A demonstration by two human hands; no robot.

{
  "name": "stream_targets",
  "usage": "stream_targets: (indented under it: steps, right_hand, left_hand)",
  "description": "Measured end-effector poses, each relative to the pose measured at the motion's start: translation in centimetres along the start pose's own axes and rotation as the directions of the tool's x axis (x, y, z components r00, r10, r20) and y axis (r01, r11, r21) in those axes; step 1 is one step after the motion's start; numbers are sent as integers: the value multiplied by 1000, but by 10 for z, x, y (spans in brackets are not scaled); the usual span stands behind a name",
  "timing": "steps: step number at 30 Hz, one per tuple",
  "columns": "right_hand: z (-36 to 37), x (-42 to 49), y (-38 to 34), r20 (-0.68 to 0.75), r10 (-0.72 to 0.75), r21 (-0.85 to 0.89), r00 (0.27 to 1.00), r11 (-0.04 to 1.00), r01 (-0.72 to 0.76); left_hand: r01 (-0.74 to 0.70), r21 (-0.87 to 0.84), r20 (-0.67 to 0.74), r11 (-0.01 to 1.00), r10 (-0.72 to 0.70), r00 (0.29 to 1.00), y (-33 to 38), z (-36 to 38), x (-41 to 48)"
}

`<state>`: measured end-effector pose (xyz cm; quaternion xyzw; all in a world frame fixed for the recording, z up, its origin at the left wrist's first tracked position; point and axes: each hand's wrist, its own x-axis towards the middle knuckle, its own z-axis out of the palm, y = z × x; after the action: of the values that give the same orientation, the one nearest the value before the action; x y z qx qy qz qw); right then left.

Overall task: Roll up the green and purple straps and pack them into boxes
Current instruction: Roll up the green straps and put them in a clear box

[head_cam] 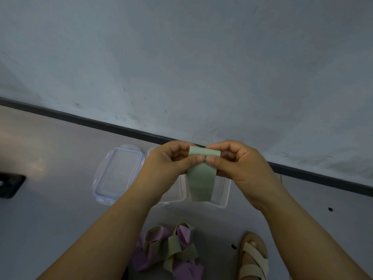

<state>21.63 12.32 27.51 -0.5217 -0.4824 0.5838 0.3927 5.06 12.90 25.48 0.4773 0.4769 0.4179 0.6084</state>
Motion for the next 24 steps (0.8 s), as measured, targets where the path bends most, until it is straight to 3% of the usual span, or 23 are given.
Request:
stream_targets:
  steps: [3,6,9,12,17,24]
  right_hand:
    - [-4,-2,-4,59,-44,-192,997,980,54]
    - [-12,-8,-14,236,-11,-369,972,924,100]
    - [-11,-14,-21,432,20,-448,902,873,195]
    - [-4,-16,-22,520,27,-485,854,833,268]
    - [-2,-22,-28,529,47,-497,847,826,264]
    - [-7,-22,-24,468,31,-493,883,839,231]
  left_hand:
    - [70,-38,80,997,-67,995,3,-5,0]
    - [185,-63,244,981,-165,956,7,-16,1]
    - [296,-30,385,955,-262,885,9,-22,0]
    - [370,-4,516,929,-315,796,9,-21,-1]
    - [409,-3,613,912,-322,722,6,-19,-2]
    - [365,42,600,930,-316,735,5,-16,-3]
